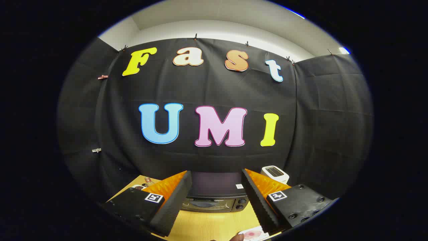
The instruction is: Open the toaster oven, put the food inside, and close the toaster oven door.
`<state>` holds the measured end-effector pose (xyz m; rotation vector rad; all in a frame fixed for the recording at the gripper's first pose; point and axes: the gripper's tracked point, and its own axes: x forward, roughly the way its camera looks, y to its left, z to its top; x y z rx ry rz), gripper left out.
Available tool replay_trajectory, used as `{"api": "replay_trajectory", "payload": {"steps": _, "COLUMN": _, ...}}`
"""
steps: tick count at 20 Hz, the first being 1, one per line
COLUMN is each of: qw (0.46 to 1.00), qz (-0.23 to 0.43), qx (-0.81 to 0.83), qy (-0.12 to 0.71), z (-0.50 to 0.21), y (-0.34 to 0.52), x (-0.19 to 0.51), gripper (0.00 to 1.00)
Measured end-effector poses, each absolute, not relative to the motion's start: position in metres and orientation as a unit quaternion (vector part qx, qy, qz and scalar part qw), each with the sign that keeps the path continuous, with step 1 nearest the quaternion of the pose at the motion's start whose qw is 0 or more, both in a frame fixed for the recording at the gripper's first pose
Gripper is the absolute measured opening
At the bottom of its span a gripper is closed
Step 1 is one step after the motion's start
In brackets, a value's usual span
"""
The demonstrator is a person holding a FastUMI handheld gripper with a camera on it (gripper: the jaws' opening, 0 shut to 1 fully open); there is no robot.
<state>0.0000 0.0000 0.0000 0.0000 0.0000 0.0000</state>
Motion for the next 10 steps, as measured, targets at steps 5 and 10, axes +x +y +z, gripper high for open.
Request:
{"api": "replay_trajectory", "payload": {"steps": 5, "qw": 1.0, "qz": 0.0, "qx": -0.004, "qy": 0.007, "z": -0.0048, "y": -0.0005, "x": -0.001, "gripper": 0.98}}
{"api": "replay_trajectory", "payload": {"steps": 10, "qw": 1.0, "qz": -0.007, "qx": -0.002, "qy": 0.007, "z": -0.006, "y": -0.0059, "x": -0.0033, "gripper": 0.98}}
